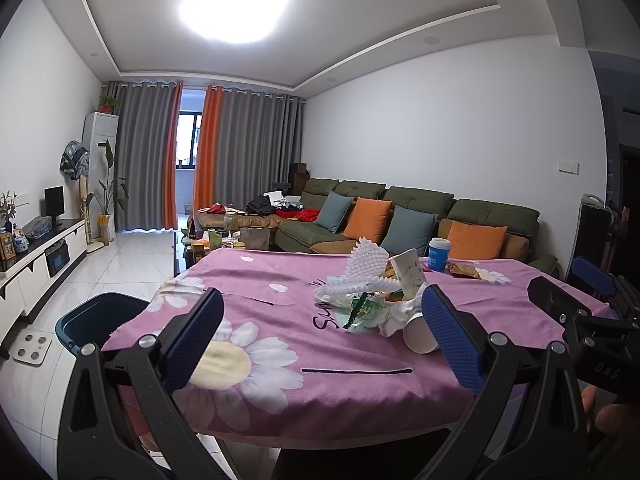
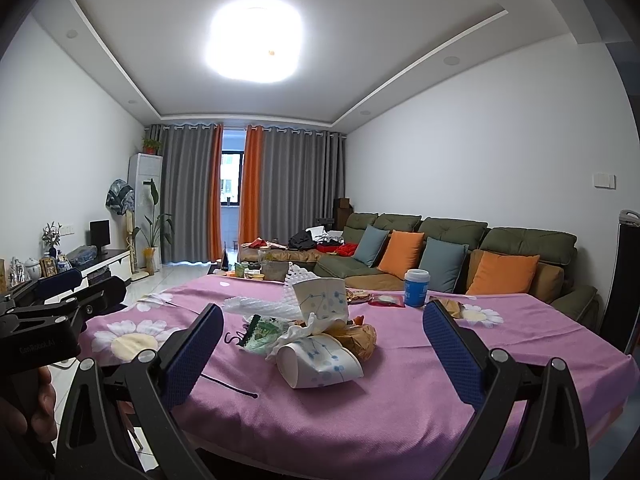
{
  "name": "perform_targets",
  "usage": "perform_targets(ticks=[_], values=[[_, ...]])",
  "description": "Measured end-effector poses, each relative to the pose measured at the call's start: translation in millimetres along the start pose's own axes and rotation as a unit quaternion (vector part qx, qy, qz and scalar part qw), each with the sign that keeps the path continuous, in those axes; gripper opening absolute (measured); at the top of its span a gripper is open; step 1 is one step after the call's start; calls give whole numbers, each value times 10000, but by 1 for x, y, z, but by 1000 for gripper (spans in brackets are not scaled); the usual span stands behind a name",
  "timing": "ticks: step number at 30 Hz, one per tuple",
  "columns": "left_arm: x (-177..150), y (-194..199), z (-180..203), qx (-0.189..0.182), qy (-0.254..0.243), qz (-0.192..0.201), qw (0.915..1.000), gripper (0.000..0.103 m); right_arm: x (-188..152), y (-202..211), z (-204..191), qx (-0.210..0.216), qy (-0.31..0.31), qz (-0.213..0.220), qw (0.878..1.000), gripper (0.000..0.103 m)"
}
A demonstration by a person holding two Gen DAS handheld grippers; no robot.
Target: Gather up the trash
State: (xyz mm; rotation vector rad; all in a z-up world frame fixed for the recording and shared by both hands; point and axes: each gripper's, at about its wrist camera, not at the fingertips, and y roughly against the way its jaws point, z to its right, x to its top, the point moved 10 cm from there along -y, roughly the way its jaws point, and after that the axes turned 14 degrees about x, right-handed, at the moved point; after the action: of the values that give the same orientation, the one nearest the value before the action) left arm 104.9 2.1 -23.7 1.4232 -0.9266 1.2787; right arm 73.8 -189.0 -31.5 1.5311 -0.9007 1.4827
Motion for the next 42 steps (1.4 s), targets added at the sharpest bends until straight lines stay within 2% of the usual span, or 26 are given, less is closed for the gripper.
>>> perform_targets(ticks=[21, 42], values=[[4, -6, 0, 80, -1, 69, 9999, 97, -2, -5, 0, 3, 4, -34, 10000, 96], [0, -33, 11, 2, -188, -226, 9996, 97, -1, -43, 10, 92, -20, -372, 9993, 96]])
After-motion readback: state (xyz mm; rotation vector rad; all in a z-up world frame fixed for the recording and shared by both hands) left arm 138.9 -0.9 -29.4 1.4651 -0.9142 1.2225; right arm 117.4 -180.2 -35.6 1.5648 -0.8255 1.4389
